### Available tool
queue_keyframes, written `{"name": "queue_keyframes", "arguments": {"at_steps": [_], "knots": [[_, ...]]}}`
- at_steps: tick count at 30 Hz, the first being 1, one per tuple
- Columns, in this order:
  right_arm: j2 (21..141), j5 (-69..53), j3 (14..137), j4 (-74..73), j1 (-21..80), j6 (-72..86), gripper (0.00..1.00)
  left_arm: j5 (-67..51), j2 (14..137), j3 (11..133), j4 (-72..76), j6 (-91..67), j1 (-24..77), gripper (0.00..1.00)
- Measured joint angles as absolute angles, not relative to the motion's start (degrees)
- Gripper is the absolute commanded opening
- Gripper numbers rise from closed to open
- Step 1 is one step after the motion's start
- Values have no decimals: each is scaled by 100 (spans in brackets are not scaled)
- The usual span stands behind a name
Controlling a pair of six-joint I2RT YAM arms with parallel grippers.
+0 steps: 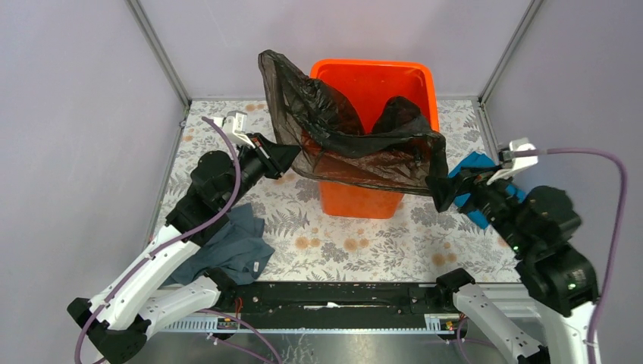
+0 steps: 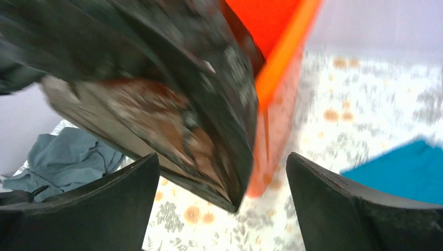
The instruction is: Put the trash bags into the trash bin
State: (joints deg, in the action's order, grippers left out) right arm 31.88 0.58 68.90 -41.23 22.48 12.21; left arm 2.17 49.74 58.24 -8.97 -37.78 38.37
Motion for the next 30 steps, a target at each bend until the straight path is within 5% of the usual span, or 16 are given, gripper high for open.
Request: {"name": "queue_keyframes", "arguments": {"at_steps": [8,15,23,30], "knots": [[4659,-1702,9690,-4073,2248,-58,100,36,4943,5415,-670,-3898,3835,3],[6733,-3730,11399,-2856,2268,832,100,-172,4917,5295,-541,-4064,3835,0],[8934,-2864,13222,-3743,3640,692,100,-276,4884,5284,-405,-4185,3835,0],[9242,-1271,13319,-4676,4672,-390,100,-292,4836,5266,-296,-4226,3835,0]]}}
